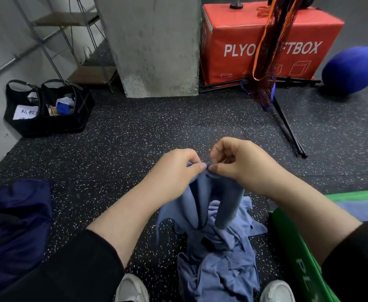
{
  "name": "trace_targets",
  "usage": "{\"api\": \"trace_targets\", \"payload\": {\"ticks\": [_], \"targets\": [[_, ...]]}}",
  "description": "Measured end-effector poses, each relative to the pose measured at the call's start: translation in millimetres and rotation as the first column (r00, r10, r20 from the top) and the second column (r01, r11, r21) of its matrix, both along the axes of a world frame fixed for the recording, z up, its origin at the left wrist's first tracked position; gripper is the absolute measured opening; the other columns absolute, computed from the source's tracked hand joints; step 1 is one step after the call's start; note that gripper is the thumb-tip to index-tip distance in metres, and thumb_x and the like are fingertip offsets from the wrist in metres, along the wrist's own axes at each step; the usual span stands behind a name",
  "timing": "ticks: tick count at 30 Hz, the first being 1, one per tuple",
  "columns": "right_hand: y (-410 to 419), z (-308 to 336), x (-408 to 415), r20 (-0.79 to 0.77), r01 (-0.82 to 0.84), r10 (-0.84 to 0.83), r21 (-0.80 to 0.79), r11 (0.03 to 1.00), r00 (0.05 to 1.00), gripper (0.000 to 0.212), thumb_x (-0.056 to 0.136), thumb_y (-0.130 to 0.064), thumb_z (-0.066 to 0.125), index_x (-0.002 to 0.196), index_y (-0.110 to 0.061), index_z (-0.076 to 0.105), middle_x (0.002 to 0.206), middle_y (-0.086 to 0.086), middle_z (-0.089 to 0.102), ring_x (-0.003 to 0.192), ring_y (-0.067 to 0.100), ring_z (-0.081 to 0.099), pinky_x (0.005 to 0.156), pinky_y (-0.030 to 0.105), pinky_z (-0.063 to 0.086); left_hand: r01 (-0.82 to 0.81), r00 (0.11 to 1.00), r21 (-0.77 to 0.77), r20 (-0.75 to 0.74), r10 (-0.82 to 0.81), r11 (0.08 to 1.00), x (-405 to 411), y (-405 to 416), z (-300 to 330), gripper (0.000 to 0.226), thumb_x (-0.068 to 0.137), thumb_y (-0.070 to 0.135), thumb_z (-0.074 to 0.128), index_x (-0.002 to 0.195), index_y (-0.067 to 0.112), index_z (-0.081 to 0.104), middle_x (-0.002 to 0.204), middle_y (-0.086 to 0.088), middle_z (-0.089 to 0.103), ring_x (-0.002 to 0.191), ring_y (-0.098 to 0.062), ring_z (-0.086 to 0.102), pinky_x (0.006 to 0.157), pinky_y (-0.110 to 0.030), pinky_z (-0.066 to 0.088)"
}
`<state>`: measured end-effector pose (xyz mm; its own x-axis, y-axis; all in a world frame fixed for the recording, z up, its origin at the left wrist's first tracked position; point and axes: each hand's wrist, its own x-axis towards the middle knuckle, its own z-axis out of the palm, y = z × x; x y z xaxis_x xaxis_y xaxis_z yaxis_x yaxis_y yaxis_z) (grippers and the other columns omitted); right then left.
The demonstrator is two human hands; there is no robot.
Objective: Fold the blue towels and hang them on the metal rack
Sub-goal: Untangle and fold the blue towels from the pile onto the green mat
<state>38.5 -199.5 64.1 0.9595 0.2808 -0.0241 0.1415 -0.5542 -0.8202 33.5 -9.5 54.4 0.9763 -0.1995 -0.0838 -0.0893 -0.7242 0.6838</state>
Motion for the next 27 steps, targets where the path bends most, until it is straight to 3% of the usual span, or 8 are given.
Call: {"api": "trace_targets", "payload": {"ticks": [4, 7, 9, 13, 16, 22, 24, 27], "targets": [[-9.9, 0.7, 3.4, -0.076, 0.004, -0.019, -0.194, 0.981, 0.997, 0.019, 0.089, -0.030, 0.074, 0.077, -0.016, 0.067, 0.067, 0.003, 0.070, 0.050, 0.009, 0.056, 0.053, 0.024, 0.044, -0.207, 0.975, 0.015, 0.088, 0.205, 0.978, 7.2, 12.9, 3.3, 0.021, 0.098, 0.033, 0.062, 0.082, 0.020, 0.066, 0.076, 0.002, 0.066, 0.081, -0.023, 0.063, 0.071, -0.034, 0.047], [-14.6, 1.7, 3.0, -0.047, -0.002, -0.006, -0.161, 0.987, 0.999, 0.017, 0.091, -0.023, 0.070, 0.075, -0.018, 0.066, 0.062, -0.004, 0.066, 0.052, 0.003, 0.052, 0.057, 0.025, 0.042, -0.268, 0.957, 0.033, 0.124, 0.262, 0.963, 13.4, 25.4, 3.8, 0.020, 0.097, 0.034, 0.062, 0.080, 0.024, 0.064, 0.076, 0.008, 0.063, 0.085, -0.023, 0.064, 0.073, -0.034, 0.047], [-14.0, 1.8, 2.8, -0.029, -0.012, 0.010, -0.097, 0.995, 1.000, 0.013, 0.090, -0.018, 0.071, 0.078, -0.018, 0.067, 0.065, -0.003, 0.066, 0.057, 0.003, 0.051, 0.060, 0.027, 0.042, -0.198, 0.974, -0.019, 0.103, 0.199, 0.980, 10.5, 21.3, 6.5, 0.007, 0.097, 0.034, 0.063, 0.094, 0.029, 0.067, 0.081, 0.013, 0.063, 0.084, -0.012, 0.063, 0.077, -0.029, 0.047], [-8.6, 1.5, 2.5, 0.017, -0.036, 0.037, -0.067, 0.997, 0.999, 0.010, 0.090, -0.023, 0.074, 0.080, -0.022, 0.072, 0.063, -0.009, 0.060, 0.057, 0.000, 0.046, 0.056, 0.020, 0.038, 0.121, 0.993, -0.041, 0.018, -0.121, 0.992, 0.0, 0.8, 7.0, 0.025, 0.100, 0.033, 0.060, 0.125, 0.032, 0.065, 0.096, 0.026, 0.065, 0.085, 0.009, 0.058, 0.071, 0.000, 0.036], [-7.6, 1.4, 3.0, 0.019, -0.026, 0.027, -0.046, 0.999, 0.999, 0.009, 0.088, -0.027, 0.077, 0.080, -0.025, 0.074, 0.064, -0.007, 0.060, 0.058, 0.002, 0.045, 0.057, 0.021, 0.038, 0.148, 0.989, -0.013, 0.014, -0.148, 0.989, -0.6, -2.3, 2.0, 0.014, 0.102, 0.030, 0.057, 0.101, 0.023, 0.069, 0.058, 0.024, 0.056, 0.057, 0.006, 0.049, 0.054, -0.014, 0.034], [-20.2, -1.2, 7.4, -0.056, 0.059, -0.071, -0.201, 0.978, 0.996, 0.029, 0.085, -0.039, 0.078, 0.074, -0.014, 0.068, 0.058, -0.003, 0.059, 0.050, 0.009, 0.046, 0.050, 0.026, 0.039, -0.183, 0.976, 0.085, 0.136, 0.170, 0.979, 14.8, 18.1, -1.9, 0.026, 0.102, 0.029, 0.056, 0.082, 0.015, 0.063, 0.064, 0.005, 0.054, 0.071, -0.026, 0.055, 0.062, -0.035, 0.036], [-24.9, -2.3, 8.1, -0.047, 0.092, -0.104, -0.212, 0.973, 0.993, 0.037, 0.086, -0.043, 0.075, 0.075, -0.010, 0.065, 0.059, 0.004, 0.056, 0.052, 0.015, 0.046, 0.052, 0.030, 0.038, -0.203, 0.969, 0.081, 0.157, 0.189, 0.976, 14.8, 21.9, -0.9, 0.022, 0.101, 0.029, 0.056, 0.084, 0.017, 0.064, 0.065, 0.007, 0.055, 0.073, -0.026, 0.056, 0.064, -0.035, 0.039], [-21.8, -0.4, 6.7, -0.009, 0.085, -0.087, -0.140, 0.987, 0.996, 0.035, 0.089, -0.039, 0.074, 0.073, -0.010, 0.063, 0.057, -0.004, 0.053, 0.052, 0.010, 0.043, 0.051, 0.029, 0.034, -0.085, 0.990, 0.004, 0.117, 0.084, 0.996, 6.6, 12.3, 4.1, 0.015, 0.099, 0.031, 0.059, 0.111, 0.029, 0.068, 0.083, 0.013, 0.064, 0.078, -0.005, 0.059, 0.072, -0.027, 0.041]]}}
